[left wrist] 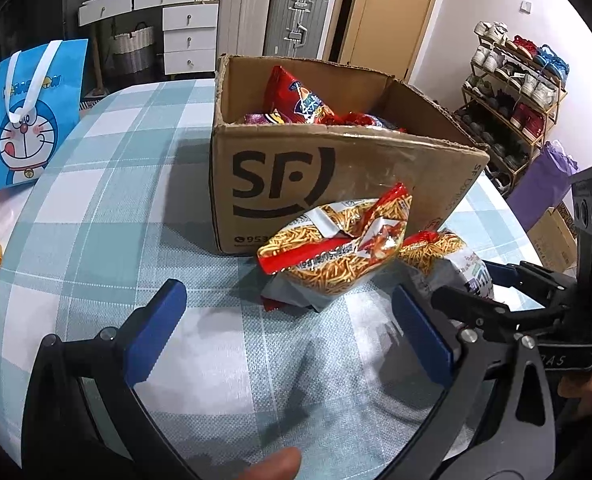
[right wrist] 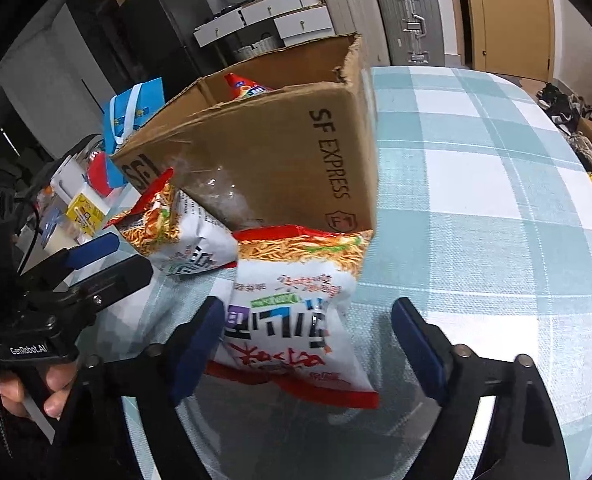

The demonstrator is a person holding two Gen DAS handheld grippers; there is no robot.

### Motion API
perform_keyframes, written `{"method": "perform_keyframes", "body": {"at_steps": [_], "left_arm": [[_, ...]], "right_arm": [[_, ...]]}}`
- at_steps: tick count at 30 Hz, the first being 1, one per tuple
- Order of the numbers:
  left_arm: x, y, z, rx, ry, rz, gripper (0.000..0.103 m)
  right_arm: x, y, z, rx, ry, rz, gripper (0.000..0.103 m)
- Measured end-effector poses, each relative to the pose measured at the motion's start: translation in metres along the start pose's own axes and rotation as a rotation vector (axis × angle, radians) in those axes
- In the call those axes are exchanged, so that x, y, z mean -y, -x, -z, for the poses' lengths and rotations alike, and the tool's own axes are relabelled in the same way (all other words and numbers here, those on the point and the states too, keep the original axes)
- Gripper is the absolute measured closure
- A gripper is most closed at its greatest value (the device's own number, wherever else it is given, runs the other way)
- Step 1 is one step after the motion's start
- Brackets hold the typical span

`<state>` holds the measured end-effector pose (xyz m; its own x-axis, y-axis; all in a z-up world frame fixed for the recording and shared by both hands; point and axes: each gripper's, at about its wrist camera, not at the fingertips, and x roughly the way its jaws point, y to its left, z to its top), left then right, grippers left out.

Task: Organize snacks
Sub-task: 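Grasp the white noodle pack with the right gripper while the left grasps the orange chip bag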

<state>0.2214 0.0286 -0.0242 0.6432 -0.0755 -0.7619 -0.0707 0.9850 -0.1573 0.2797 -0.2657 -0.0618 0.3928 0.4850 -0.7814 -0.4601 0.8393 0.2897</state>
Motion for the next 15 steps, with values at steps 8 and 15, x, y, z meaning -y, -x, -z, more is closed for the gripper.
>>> {"method": "perform_keyframes", "body": {"at_steps": [8,15], "left_arm": [[0.008,-0.007,-0.001,-0.004,-0.026,-0.001,0.001],[0.017,-0.017,-0.003,-0.012,-0.041,-0.007,0.001]], "right_arm": [[-0.004,0.003,0.004,0.02,0.016,-0.055,0.048],[-0.003,0.016,0.012,0.072,0.009,-0.053,0.053]]}}
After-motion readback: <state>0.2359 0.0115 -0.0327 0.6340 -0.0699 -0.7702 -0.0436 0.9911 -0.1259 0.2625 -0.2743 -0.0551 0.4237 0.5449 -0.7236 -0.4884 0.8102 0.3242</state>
